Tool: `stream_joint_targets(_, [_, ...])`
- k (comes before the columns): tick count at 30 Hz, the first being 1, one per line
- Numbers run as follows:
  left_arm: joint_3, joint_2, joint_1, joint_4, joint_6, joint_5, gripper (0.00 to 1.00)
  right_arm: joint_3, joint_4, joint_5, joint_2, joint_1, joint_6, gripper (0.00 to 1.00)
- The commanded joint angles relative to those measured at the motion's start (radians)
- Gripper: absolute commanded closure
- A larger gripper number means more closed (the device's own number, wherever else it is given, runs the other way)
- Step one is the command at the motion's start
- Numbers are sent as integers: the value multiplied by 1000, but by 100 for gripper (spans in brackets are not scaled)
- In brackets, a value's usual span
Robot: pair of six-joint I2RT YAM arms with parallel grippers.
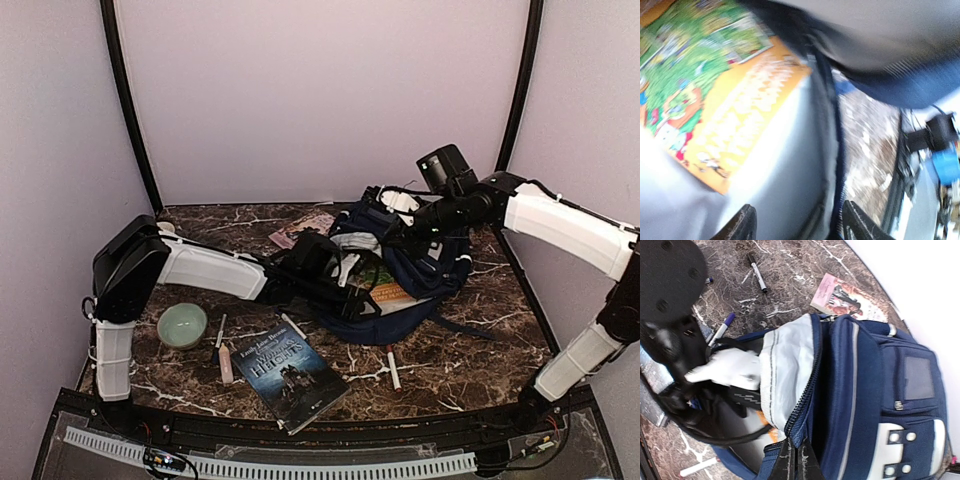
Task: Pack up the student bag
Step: Pick up the largest pocket of the bag from the student bag, then pass from the right arm to the left
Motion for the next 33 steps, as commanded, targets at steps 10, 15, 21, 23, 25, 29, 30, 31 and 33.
stream_joint_targets(10, [-61, -365, -20, -352, 472, 164, 41, -49, -18, 137, -157, -32, -123, 100])
stream_joint_targets(15, [-79, -443, -5, -334, 577, 21, 42, -67, -81, 66, -201, -35, -210, 100])
stream_joint_targets(21, [9, -387, 121, -221, 582, 145, 43, -76, -134, -31, -228, -36, -272, 100])
stream_joint_targets(23, [27, -358, 157, -156, 575, 235, 42, -84, -133, -52, -241, -37, -278, 100])
stream_joint_targets(25, [68, -317, 174, -125, 585, 290, 42, -92, -132, -74, -252, -37, -288, 100])
stream_joint_targets(29, [203, -200, 186, -153, 625, 412, 42, -97, -134, -94, -254, -36, -321, 100])
stream_joint_targets(30, [237, -167, 186, -163, 634, 435, 42, -91, -139, -94, -251, -36, -330, 100])
stream_joint_targets(31, [268, -139, 187, -168, 642, 454, 42, -82, -145, -97, -247, -36, -337, 100])
stream_joint_targets(33, [310, -87, 187, -163, 653, 507, 42, -59, -154, -100, -237, -35, -346, 100])
